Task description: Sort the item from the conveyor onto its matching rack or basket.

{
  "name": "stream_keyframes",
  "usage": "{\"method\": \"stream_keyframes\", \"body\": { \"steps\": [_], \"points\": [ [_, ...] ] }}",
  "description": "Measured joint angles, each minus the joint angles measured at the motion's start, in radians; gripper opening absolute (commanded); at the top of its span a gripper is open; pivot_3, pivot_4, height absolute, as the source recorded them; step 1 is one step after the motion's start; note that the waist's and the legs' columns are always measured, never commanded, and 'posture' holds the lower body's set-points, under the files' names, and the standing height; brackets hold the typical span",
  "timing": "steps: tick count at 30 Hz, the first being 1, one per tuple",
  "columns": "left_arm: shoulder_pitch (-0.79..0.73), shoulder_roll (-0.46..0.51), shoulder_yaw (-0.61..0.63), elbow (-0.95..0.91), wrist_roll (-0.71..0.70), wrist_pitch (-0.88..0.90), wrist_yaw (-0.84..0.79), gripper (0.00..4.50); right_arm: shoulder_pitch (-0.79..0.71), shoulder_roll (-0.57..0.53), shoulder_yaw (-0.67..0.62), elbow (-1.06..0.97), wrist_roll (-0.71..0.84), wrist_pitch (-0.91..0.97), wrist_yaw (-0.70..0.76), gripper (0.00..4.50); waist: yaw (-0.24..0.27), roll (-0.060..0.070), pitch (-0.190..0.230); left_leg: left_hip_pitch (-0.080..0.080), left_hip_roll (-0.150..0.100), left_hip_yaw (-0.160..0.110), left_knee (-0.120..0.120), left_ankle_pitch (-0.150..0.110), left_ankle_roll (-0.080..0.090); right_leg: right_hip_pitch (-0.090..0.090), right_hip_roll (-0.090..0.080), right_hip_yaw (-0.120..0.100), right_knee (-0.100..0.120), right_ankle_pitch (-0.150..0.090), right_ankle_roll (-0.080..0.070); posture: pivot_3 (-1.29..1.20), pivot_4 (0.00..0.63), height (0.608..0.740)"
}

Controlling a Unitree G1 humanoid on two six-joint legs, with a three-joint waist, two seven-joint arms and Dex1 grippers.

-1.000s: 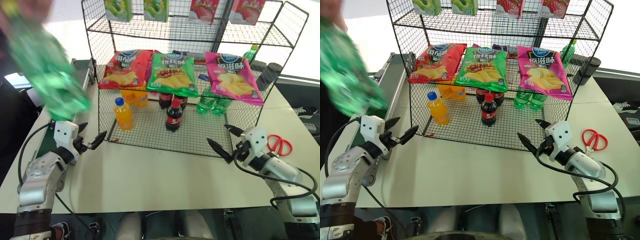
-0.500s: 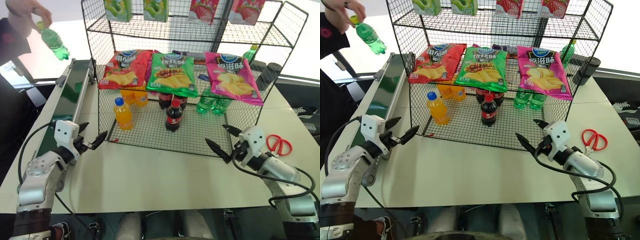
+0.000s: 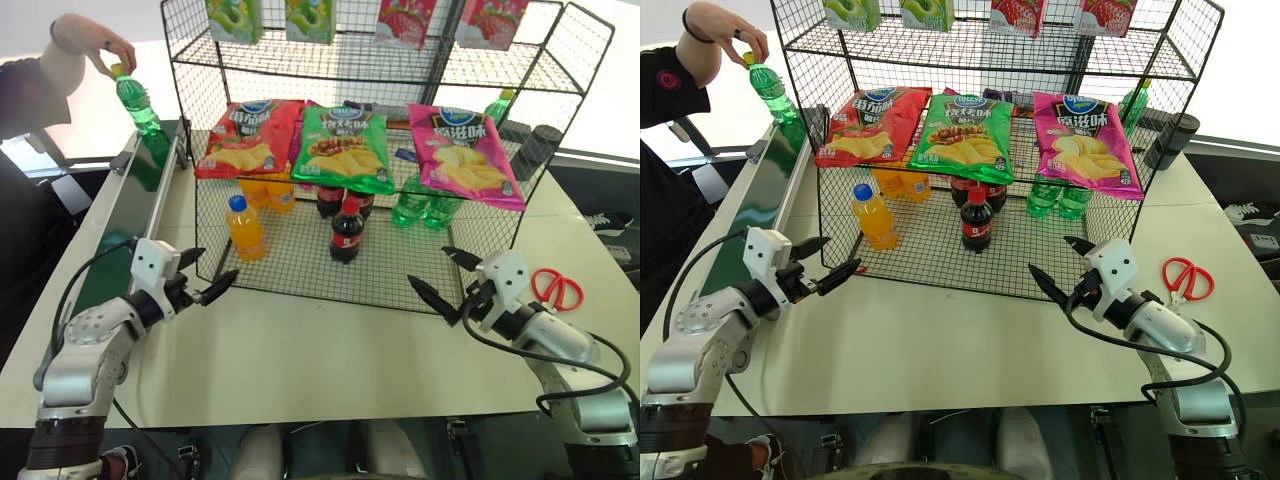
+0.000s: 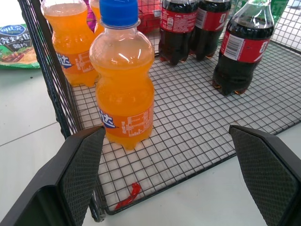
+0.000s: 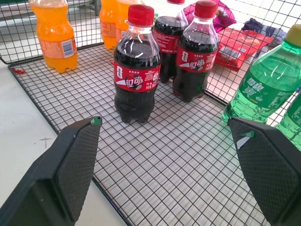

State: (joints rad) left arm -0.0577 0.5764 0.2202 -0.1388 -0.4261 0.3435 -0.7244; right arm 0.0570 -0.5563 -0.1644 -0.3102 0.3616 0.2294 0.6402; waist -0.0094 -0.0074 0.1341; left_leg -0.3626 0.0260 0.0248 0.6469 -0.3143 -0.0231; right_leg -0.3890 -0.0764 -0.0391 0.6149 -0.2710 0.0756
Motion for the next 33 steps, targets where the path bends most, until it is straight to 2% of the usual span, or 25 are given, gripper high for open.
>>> {"method": "stream_keyframes", "body": {
  "steps": [5,10,16,20,24,33],
  "points": [
    [-0.002,-0.022,0.079,0.012,-0.033,0.001,0.063,4.50,-0.003,0.008,0.006,0.000,0.003,0.001,0.003,4.46,-0.001,0.000,0.000,0.000,0.000,0.000,0.000,0.000,0.000,0.000,0.000,0.000,0.000,0.000,0.000,0.00,0.150,0.740],
    [-0.040,-0.092,0.225,0.102,-0.017,-0.049,0.265,4.50,-0.046,0.031,0.061,0.002,0.004,0.001,0.019,4.46,-0.001,-0.001,0.000,0.001,0.001,0.000,0.001,0.000,0.000,0.000,0.002,0.000,0.001,0.000,0.001,0.00,0.150,0.740],
    [-0.042,-0.162,0.308,0.176,0.025,-0.116,0.457,4.50,-0.096,0.078,0.144,0.002,0.004,0.004,0.037,4.46,0.001,-0.004,-0.001,0.001,0.001,0.000,0.001,0.000,0.000,0.000,0.003,0.000,0.001,0.001,0.001,0.00,0.150,0.740],
    [-0.065,-0.199,0.307,0.256,0.121,-0.207,0.594,4.50,-0.121,0.134,0.249,-0.022,0.002,0.015,0.041,4.46,0.002,-0.005,-0.001,0.001,0.001,0.000,0.001,0.000,0.000,0.000,0.003,0.000,0.002,0.001,0.001,0.00,0.150,0.740],
    [-0.089,-0.224,0.307,0.303,0.166,-0.267,0.679,4.50,-0.116,0.146,0.311,-0.070,-0.005,0.028,0.040,4.46,0.003,-0.007,-0.002,0.001,0.001,0.000,0.001,0.000,0.000,0.000,0.002,0.000,0.002,0.001,0.001,0.00,0.150,0.740],
    [-0.123,-0.229,0.280,0.368,0.178,-0.326,0.690,4.50,-0.091,0.163,0.359,-0.116,-0.006,0.052,0.017,4.46,0.001,-0.008,-0.003,0.001,0.001,0.000,0.001,0.000,0.000,0.000,0.001,0.000,0.002,0.001,0.001,0.00,0.150,0.740]
  ]
}}
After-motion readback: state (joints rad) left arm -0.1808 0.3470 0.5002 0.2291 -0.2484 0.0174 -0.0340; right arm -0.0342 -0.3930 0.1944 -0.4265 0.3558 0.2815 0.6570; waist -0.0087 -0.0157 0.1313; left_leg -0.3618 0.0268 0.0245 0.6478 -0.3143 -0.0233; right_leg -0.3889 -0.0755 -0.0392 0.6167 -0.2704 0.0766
